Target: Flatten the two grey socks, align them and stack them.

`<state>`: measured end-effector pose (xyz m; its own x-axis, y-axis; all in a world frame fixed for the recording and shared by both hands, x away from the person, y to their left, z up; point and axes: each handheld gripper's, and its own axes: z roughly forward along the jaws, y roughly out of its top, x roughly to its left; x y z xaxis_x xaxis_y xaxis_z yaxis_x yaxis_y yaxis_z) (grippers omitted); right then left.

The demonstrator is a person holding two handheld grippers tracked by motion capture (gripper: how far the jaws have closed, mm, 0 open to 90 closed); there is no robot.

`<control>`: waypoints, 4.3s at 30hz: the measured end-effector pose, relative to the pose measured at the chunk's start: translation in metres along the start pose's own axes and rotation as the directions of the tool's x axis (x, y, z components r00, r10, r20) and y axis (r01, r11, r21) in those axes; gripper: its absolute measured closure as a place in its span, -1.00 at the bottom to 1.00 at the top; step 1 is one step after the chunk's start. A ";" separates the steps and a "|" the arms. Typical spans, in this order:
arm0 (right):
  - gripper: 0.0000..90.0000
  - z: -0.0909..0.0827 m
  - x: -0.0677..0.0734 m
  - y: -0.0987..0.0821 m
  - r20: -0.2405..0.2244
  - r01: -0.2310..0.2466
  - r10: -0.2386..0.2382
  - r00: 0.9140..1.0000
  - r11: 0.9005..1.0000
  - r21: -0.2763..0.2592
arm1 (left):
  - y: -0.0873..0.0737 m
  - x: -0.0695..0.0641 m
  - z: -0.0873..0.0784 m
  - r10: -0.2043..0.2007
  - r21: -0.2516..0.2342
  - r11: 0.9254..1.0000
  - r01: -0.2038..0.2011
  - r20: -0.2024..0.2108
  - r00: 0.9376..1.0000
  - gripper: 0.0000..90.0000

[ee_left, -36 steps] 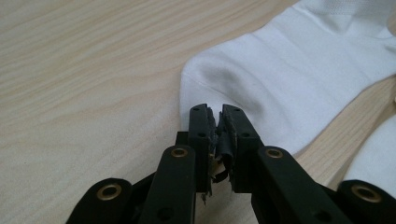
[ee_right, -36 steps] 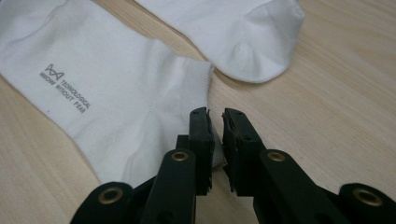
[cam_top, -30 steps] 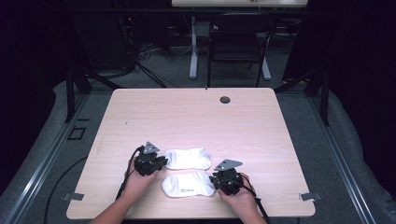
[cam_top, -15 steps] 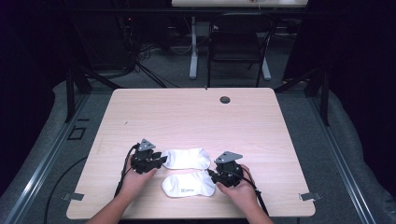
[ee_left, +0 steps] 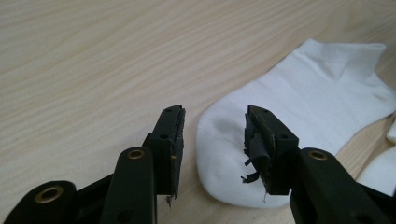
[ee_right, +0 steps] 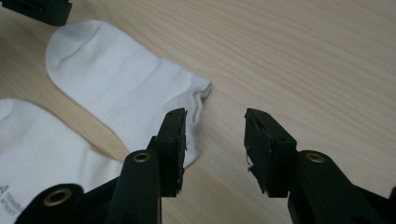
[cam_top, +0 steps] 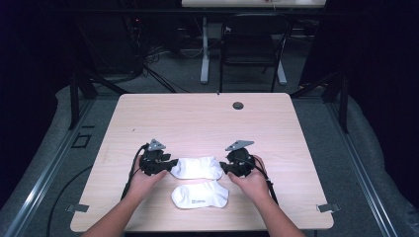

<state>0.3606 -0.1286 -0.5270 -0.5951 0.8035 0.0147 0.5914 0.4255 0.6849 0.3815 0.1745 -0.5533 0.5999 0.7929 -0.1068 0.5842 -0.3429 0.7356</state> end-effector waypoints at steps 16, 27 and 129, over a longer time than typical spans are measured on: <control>0.46 0.033 -0.005 0.017 -0.026 -0.047 0.048 0.999 0.999 0.027 | -0.004 0.008 0.018 0.000 0.058 0.998 0.001 -0.022 1.000 0.36; 0.47 0.045 0.000 0.014 -0.062 -0.061 0.065 0.996 0.996 0.059 | -0.007 0.005 0.022 0.015 0.099 0.995 -0.013 -0.023 1.000 0.50; 0.91 -0.035 0.053 -0.032 -0.184 0.095 -0.087 0.979 0.995 0.036 | -0.046 -0.056 -0.052 0.071 0.035 0.996 -0.077 0.148 0.986 0.97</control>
<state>0.2909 -0.1141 -0.5227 -0.7341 0.6731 0.0891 0.5516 0.5147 0.6564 0.2924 0.1724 -0.5466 0.7142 0.6831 -0.1527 0.5554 -0.4203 0.7176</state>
